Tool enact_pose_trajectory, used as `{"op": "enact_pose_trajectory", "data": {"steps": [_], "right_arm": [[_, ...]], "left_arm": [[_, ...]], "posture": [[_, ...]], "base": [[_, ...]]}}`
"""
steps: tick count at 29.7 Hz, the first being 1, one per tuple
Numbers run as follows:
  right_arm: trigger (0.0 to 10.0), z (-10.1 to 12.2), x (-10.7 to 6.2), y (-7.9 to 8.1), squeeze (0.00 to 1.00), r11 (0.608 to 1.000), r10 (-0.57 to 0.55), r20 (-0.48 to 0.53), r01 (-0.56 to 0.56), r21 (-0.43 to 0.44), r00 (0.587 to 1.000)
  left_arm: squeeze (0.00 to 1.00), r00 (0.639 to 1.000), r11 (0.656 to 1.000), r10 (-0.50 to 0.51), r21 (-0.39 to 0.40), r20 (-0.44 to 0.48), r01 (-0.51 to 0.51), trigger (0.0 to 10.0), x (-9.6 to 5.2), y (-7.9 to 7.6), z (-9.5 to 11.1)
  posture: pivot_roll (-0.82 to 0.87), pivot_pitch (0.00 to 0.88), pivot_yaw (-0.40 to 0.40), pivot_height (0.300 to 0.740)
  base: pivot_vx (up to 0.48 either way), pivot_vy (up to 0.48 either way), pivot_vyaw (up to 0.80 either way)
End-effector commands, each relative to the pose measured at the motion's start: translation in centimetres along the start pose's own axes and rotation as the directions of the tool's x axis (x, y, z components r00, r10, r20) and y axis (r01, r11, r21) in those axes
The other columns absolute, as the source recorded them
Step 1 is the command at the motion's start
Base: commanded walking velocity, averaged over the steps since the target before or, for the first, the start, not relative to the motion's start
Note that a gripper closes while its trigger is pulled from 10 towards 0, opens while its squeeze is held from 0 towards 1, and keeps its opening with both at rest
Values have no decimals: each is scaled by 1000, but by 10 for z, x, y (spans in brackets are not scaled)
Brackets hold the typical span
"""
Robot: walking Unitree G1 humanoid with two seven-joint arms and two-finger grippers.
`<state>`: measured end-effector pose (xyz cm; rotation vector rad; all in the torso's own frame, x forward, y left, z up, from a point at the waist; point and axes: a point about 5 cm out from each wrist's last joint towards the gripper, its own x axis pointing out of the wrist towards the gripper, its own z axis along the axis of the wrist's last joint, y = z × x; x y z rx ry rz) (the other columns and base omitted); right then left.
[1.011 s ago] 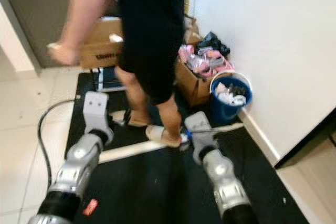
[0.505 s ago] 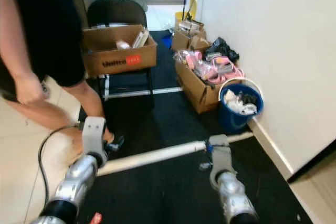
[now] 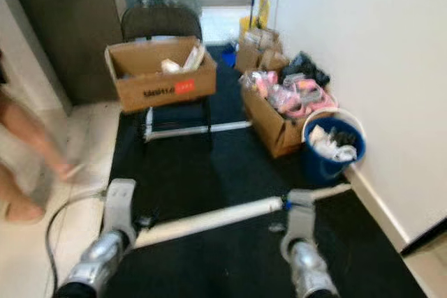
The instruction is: Picking trash to rubbish bin
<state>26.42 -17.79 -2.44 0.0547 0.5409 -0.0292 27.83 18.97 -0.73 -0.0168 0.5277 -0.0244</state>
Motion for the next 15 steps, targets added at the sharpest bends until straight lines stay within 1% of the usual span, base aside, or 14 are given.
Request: {"op": "enact_pose_trajectory", "data": {"steps": [1, 6, 8, 12, 14, 15], "right_arm": [[10000, -2, -1, -6, 0, 1000, -20, -2, 20, -4, 1000], [10000, -5, -2, -5, 0, 1000, -9, -13, 9, 14, 1000], [10000, -6, -2, -5, 0, 1000, -8, -12, 8, 18, 1000], [10000, -7, -2, -7, 0, 1000, -9, -16, 9, 16, 1000], [10000, -7, -2, -7, 0, 1000, -13, -24, 14, 12, 1000], [10000, -7, -2, -8, 0, 1000, -15, -25, 15, 8, 1000]], "left_arm": [[0, 1000, 1000, -3, 8, -10, 3, 10000, 0, -1, -5], [0, 1000, 1000, -6, 6, -14, 6, 10000, -1, -2, -8], [0, 1000, 1000, -5, 4, -15, 5, 10000, -1, -3, -8], [0, 1000, 1000, -1, -8, -13, 1, 10000, 0, -3, -8], [0, 1000, 1000, 0, -9, -13, 0, 10000, 0, -3, -8], [0, 1000, 1000, 1, -9, -12, -1, 10000, 0, -3, -8]], "posture": [[-74, 80, 5, 740], [-75, 79, 4, 740], [-74, 80, 3, 740], [-74, 79, 0, 740], [-74, 79, 0, 740], [-74, 79, 0, 740]], "base": [[292, 0, 0], [295, 0, 0], [300, 0, -538], [303, 0, -781], [319, 0, -431], [319, 0, 0]]}}
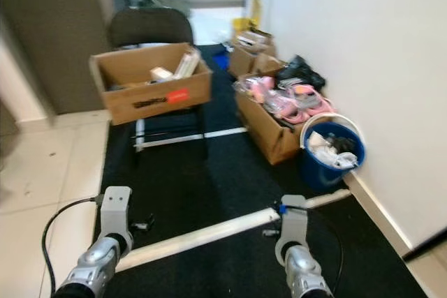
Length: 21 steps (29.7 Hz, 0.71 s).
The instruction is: Picking trash to rubbish bin
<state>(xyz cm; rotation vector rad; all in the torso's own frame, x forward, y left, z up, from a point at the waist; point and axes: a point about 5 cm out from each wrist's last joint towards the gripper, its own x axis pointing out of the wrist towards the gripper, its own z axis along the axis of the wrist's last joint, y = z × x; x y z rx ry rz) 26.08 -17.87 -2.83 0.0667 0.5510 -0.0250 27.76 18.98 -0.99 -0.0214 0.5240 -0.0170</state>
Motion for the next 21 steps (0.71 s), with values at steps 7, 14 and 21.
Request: {"op": "enact_pose_trajectory", "data": {"steps": [7, 14, 21], "right_arm": [[10000, -2, -1, -6, 0, 1000, -10, -13, 10, -6, 1000], [10000, -3, -1, -4, 0, 1000, -2, -17, 2, -7, 1000], [10000, -4, -1, -4, 0, 1000, -5, -17, 5, -8, 1000]], "left_arm": [[0, 1000, 1000, -3, -4, -12, 3, 10000, 0, -3, -5], [0, 1000, 1000, -2, -3, -14, 2, 10000, 0, -2, -6], [0, 1000, 1000, -2, 3, -20, 2, 10000, -1, -1, -8]], "posture": [[-73, 79, -1, 740], [-71, 79, -2, 740], [-68, 79, -2, 740]], "base": [[317, 0, 0], [316, 0, 0], [318, 0, 0]]}}
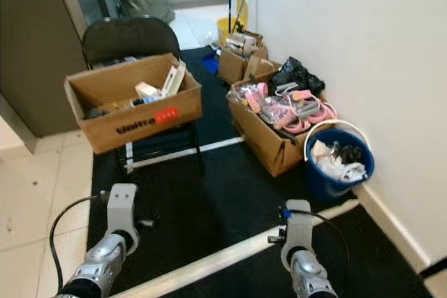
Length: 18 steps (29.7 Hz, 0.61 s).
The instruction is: Picking trash to rubbish bin
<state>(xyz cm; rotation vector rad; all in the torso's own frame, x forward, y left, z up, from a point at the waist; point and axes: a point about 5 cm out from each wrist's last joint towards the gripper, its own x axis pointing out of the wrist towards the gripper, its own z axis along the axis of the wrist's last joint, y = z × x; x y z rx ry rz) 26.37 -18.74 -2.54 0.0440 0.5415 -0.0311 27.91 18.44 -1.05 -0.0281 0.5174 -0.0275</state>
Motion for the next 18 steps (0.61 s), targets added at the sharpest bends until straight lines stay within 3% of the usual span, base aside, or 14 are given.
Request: {"op": "enact_pose_trajectory", "data": {"steps": [1, 11, 18], "right_arm": [[10000, -9, -2, 5, 0, 1000, 7, -29, -7, 8, 1000], [10000, -10, -2, 9, 0, 997, 51, -42, -53, -61, 998], [10000, -5, 0, 9, 0, 999, 29, -20, -30, -42, 999]], "left_arm": [[0, 1000, 1000, 10, 8, -26, -10, 10000, -3, 4, -8], [0, 1000, 1000, 5, 6, -26, -4, 10000, -3, 4, -8], [0, 1000, 1000, 0, 14, -28, 0, 10000, -3, 4, -9]], "posture": [[-68, 79, -1, 740], [-67, 79, 0, 740], [-63, 78, 2, 740]], "base": [[319, 0, 0], [319, 0, 0], [317, 0, 646]]}}
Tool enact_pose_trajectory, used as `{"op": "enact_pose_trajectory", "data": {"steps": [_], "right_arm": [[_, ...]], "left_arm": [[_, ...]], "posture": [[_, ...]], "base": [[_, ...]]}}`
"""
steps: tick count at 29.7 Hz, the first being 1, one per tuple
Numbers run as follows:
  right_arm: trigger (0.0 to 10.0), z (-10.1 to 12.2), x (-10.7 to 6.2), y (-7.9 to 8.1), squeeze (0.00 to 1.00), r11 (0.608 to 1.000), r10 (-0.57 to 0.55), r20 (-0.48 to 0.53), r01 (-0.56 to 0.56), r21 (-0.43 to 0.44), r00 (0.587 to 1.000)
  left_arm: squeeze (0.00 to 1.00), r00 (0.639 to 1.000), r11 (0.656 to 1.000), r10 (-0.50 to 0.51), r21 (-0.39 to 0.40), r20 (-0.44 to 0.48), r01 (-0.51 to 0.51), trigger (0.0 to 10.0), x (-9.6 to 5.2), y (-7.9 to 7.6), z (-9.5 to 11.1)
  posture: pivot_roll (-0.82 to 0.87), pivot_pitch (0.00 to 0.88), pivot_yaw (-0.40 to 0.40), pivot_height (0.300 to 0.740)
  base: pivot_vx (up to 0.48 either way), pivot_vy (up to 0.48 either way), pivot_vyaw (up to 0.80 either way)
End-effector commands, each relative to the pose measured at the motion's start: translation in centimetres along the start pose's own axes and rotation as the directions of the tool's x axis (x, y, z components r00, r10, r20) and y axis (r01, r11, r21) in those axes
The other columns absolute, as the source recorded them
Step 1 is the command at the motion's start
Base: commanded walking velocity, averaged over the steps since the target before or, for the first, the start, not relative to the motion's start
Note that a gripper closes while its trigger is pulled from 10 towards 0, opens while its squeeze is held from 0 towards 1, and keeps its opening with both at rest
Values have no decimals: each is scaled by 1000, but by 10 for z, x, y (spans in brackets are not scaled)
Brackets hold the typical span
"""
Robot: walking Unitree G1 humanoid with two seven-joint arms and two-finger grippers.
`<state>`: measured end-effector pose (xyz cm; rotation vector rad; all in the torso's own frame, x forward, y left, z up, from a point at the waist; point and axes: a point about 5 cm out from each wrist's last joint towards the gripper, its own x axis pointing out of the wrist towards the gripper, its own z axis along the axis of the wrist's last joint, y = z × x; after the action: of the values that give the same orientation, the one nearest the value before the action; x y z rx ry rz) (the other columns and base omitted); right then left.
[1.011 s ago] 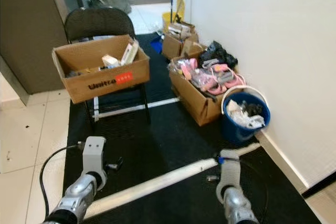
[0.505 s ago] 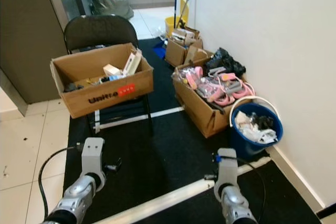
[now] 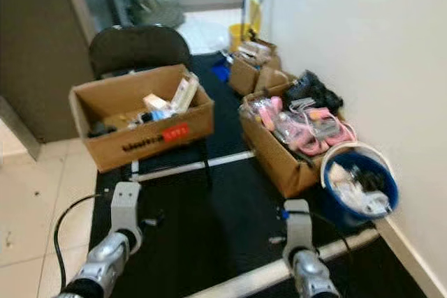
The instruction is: Picking trash to rubbish bin
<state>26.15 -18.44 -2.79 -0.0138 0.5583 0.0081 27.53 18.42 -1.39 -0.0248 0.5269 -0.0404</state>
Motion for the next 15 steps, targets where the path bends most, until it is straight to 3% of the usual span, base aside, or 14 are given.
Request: {"op": "enact_pose_trajectory", "data": {"steps": [1, 15], "right_arm": [[10000, 0, 1, 5, 0, 999, -2, 6, 2, 50, 1000], [10000, 4, 2, 5, 0, 999, 5, 24, -6, 48, 1000]], "left_arm": [[0, 1000, 1000, 12, 8, -18, -12, 10000, -2, 5, -4], [0, 1000, 1000, 15, 15, -13, -15, 10000, -2, 6, -4]], "posture": [[-63, 78, 2, 740], [-58, 78, -2, 740]], "base": [[319, 0, 0], [318, 0, 0]]}}
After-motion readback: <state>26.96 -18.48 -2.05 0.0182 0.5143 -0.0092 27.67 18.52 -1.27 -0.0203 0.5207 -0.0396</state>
